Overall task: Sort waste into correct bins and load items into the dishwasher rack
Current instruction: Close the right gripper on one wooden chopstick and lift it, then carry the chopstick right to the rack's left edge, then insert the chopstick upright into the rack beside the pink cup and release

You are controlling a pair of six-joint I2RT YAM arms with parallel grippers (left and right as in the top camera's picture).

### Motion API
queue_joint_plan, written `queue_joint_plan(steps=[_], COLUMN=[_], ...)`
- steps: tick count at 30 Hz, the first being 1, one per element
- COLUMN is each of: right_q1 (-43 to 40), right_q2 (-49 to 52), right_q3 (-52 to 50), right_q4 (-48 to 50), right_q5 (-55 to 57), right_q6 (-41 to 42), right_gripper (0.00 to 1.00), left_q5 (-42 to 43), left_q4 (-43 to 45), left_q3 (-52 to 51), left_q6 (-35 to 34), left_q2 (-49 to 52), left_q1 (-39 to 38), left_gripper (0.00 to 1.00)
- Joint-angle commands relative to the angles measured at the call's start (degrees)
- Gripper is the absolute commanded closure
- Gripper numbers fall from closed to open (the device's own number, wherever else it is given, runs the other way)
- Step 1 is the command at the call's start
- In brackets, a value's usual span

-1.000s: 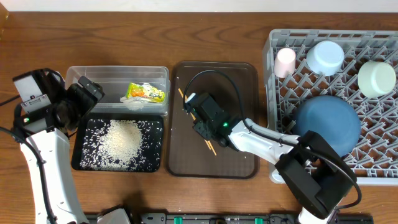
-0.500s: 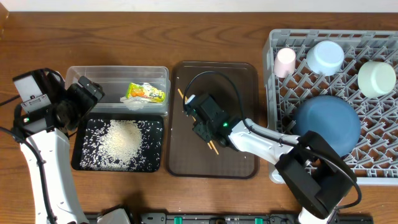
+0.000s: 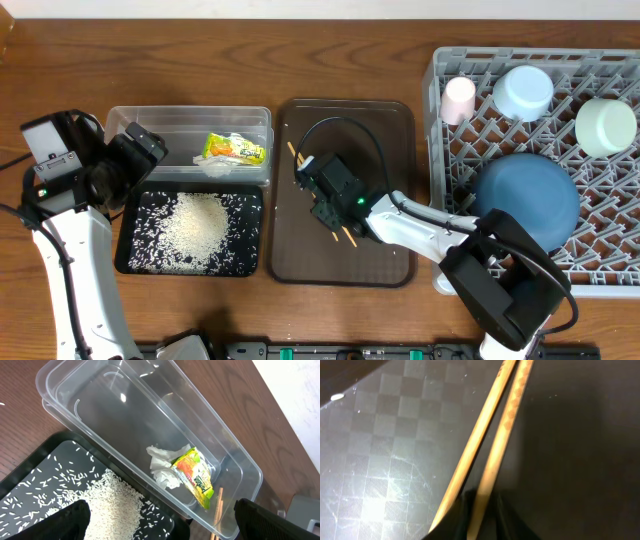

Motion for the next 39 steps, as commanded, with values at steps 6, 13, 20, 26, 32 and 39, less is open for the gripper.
queue_joint_plan(steps=[6, 13, 20, 26, 32, 39], right_q1=[0.8, 0.0, -4.3, -11.8, -23.0, -31.9], right_q2=[0.7, -0.2, -6.8, -18.6, -29.0, -29.7], right_q3=[-0.1, 0.2, 1.3, 1.3, 1.3, 0.7], right_q4=[-2.1, 2.5, 0.9, -4.1, -12.0, -23.7], right_q5=[0.2, 3.4, 8.6, 8.6, 8.3, 2.4], right_q6=[0.3, 0.8, 7.9, 16.0, 23.1, 23.5], right_gripper=[0.99, 0.99, 0.99, 0.99, 0.99, 0.99], left_q5=[-0.1, -0.1, -0.1, -0.1, -0.1, -0.1], left_q4=[-0.1, -0.1, -0.1, -0.1, -0.1, -0.1], left_q3=[1.0, 1.0, 1.0, 1.0, 1.0, 1.0], left_q6=[-0.3, -0.3, -0.3, -0.3, -0.3, -0.3], left_q2=[0.1, 0.1, 0.1, 0.1, 0.1, 0.1], left_q1=[0.3, 0.3, 0.3, 0.3, 0.3, 0.3], left_gripper=[0.05, 0.05, 0.05, 0.05, 0.05, 0.05])
